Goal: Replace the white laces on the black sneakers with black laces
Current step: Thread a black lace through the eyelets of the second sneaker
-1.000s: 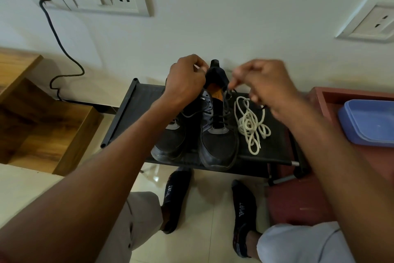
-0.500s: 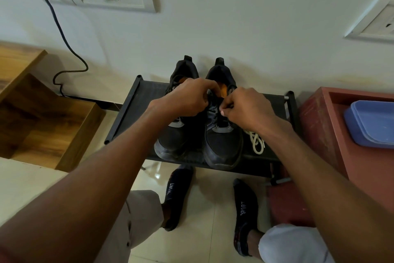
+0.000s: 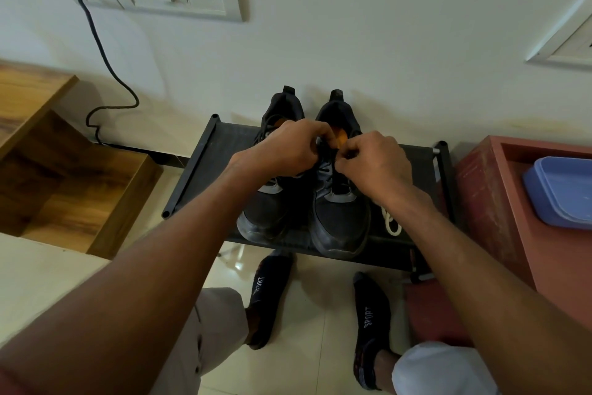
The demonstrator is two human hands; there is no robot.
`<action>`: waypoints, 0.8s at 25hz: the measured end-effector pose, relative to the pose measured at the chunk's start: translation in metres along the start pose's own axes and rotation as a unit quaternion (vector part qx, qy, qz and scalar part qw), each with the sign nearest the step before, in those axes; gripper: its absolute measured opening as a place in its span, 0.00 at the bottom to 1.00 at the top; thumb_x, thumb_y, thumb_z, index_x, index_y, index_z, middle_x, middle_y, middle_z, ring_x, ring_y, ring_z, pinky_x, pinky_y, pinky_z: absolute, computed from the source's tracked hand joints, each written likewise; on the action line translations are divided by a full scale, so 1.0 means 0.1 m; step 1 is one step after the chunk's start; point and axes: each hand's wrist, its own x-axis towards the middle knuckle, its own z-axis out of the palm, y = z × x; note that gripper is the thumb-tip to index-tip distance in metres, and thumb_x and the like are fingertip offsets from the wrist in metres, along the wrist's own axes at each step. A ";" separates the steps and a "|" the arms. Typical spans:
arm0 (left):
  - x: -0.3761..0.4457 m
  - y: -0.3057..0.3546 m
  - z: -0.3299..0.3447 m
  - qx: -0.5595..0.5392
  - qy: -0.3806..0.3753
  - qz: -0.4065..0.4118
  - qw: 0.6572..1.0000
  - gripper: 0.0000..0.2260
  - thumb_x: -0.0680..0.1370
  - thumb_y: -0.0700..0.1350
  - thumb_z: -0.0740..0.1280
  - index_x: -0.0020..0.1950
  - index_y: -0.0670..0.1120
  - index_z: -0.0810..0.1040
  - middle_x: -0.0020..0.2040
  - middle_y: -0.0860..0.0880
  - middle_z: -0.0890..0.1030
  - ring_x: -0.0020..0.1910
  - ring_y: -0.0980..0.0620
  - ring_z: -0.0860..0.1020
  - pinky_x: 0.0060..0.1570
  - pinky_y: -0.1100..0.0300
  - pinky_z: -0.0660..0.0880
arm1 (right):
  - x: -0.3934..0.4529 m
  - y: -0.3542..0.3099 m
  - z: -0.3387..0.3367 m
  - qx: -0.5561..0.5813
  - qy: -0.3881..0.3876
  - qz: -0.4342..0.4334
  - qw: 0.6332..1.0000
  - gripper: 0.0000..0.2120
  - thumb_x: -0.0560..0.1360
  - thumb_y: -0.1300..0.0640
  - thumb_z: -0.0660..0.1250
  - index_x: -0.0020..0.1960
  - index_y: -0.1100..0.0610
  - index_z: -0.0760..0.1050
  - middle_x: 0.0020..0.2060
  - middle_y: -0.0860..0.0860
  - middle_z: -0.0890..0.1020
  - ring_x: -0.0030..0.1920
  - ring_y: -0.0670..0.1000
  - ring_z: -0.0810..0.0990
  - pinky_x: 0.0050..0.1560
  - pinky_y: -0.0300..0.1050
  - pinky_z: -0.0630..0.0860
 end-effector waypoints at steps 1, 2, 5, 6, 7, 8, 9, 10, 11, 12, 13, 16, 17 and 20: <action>0.00 0.00 0.00 -0.006 -0.002 -0.002 1.000 0.17 0.78 0.35 0.67 0.60 0.54 0.80 0.43 0.44 0.84 0.42 0.43 0.84 0.46 0.42 0.82 | 0.01 0.03 0.00 0.037 -0.017 0.010 0.999 0.03 0.76 0.51 0.74 0.49 0.47 0.86 0.42 0.47 0.86 0.41 0.50 0.83 0.42 0.49 0.83; 0.00 -0.01 0.00 -0.012 -0.003 -0.004 1.000 0.17 0.78 0.35 0.67 0.60 0.54 0.80 0.44 0.43 0.84 0.43 0.42 0.84 0.46 0.42 0.82 | 0.03 0.06 0.00 0.068 -0.035 0.018 0.997 0.03 0.76 0.51 0.75 0.49 0.46 0.87 0.43 0.46 0.86 0.43 0.49 0.84 0.45 0.50 0.84; -0.02 -0.02 -0.01 -0.044 -0.006 -0.016 0.999 0.19 0.78 0.34 0.67 0.63 0.53 0.77 0.46 0.43 0.85 0.44 0.42 0.85 0.46 0.43 0.83 | 0.07 0.13 0.01 0.106 -0.069 0.030 0.992 0.03 0.76 0.51 0.76 0.49 0.45 0.87 0.43 0.43 0.86 0.45 0.46 0.85 0.50 0.53 0.84; -0.02 -0.04 0.00 -0.062 -0.005 -0.025 0.998 0.19 0.78 0.33 0.67 0.65 0.52 0.76 0.47 0.43 0.85 0.44 0.42 0.85 0.46 0.43 0.84 | 0.06 0.14 0.03 0.110 -0.064 0.029 0.991 0.04 0.76 0.51 0.76 0.50 0.45 0.87 0.43 0.44 0.86 0.45 0.47 0.85 0.51 0.53 0.84; -0.02 -0.05 0.01 -0.081 -0.004 -0.036 0.996 0.20 0.78 0.33 0.68 0.66 0.50 0.74 0.47 0.43 0.85 0.44 0.43 0.85 0.46 0.44 0.84 | 0.05 0.13 0.05 0.113 -0.054 0.027 0.992 0.05 0.77 0.51 0.76 0.51 0.44 0.87 0.43 0.44 0.86 0.45 0.47 0.85 0.50 0.52 0.84; -0.02 -0.07 0.02 -0.097 -0.002 -0.048 0.994 0.19 0.78 0.33 0.68 0.66 0.48 0.72 0.47 0.43 0.85 0.44 0.43 0.86 0.47 0.44 0.84 | 0.04 0.12 0.08 0.120 -0.045 0.023 0.991 0.06 0.77 0.51 0.75 0.53 0.44 0.87 0.43 0.44 0.86 0.45 0.47 0.85 0.50 0.50 0.84; -0.01 -0.08 0.02 -0.109 0.003 -0.059 0.992 0.18 0.78 0.33 0.68 0.65 0.46 0.70 0.47 0.42 0.85 0.44 0.43 0.86 0.47 0.43 0.84 | 0.03 0.10 0.10 0.128 -0.038 0.021 0.991 0.06 0.78 0.52 0.75 0.54 0.45 0.87 0.43 0.44 0.86 0.45 0.48 0.84 0.49 0.48 0.83; -0.01 -0.10 0.03 -0.120 0.009 -0.069 0.990 0.17 0.78 0.33 0.68 0.63 0.45 0.70 0.47 0.41 0.85 0.45 0.42 0.86 0.48 0.43 0.84 | 0.02 0.09 0.12 0.137 -0.037 0.020 0.990 0.07 0.78 0.52 0.74 0.55 0.45 0.87 0.42 0.44 0.85 0.45 0.48 0.84 0.49 0.46 0.82; -0.02 -0.09 0.03 -0.125 0.012 -0.074 0.989 0.14 0.78 0.33 0.69 0.61 0.44 0.72 0.47 0.41 0.86 0.45 0.43 0.86 0.48 0.43 0.85 | 0.03 0.07 0.12 0.144 -0.042 0.019 0.989 0.08 0.79 0.53 0.74 0.56 0.45 0.87 0.41 0.43 0.84 0.45 0.47 0.84 0.49 0.45 0.81; -0.02 -0.09 0.03 -0.120 0.013 -0.074 0.990 0.11 0.78 0.34 0.70 0.58 0.43 0.75 0.46 0.42 0.86 0.44 0.45 0.86 0.49 0.45 0.85 | 0.04 0.07 0.11 0.147 -0.052 0.016 0.988 0.08 0.79 0.53 0.73 0.56 0.45 0.86 0.39 0.42 0.83 0.43 0.46 0.83 0.47 0.45 0.80; -0.03 -0.08 0.04 -0.104 0.007 -0.069 0.992 0.08 0.78 0.36 0.72 0.55 0.43 0.78 0.44 0.44 0.86 0.42 0.48 0.86 0.49 0.49 0.85 | 0.05 0.06 0.08 0.143 -0.067 0.009 0.987 0.08 0.79 0.53 0.73 0.57 0.44 0.86 0.37 0.40 0.81 0.41 0.45 0.82 0.45 0.44 0.78; -0.04 -0.01 0.12 -0.052 0.015 -0.054 0.997 0.06 0.77 0.43 0.76 0.46 0.43 0.82 0.36 0.49 0.84 0.36 0.53 0.82 0.39 0.58 0.79 | 0.08 0.03 -0.04 0.056 -0.112 -0.043 0.991 0.13 0.81 0.54 0.69 0.63 0.44 0.82 0.38 0.42 0.79 0.39 0.45 0.79 0.38 0.42 0.73; -0.03 0.00 0.14 -0.041 0.035 -0.050 0.997 0.07 0.76 0.44 0.77 0.44 0.44 0.81 0.35 0.50 0.82 0.36 0.52 0.81 0.37 0.59 0.75 | 0.08 0.03 -0.07 0.021 -0.123 -0.059 0.990 0.14 0.81 0.55 0.69 0.65 0.45 0.81 0.39 0.43 0.79 0.40 0.47 0.80 0.38 0.42 0.72; -0.01 0.05 0.16 -0.026 0.082 -0.041 0.995 0.07 0.75 0.43 0.77 0.41 0.46 0.81 0.36 0.52 0.79 0.39 0.50 0.80 0.36 0.61 0.70 | 0.06 0.04 -0.14 -0.004 -0.141 -0.074 0.987 0.15 0.81 0.55 0.69 0.67 0.46 0.80 0.37 0.43 0.77 0.38 0.46 0.79 0.36 0.40 0.69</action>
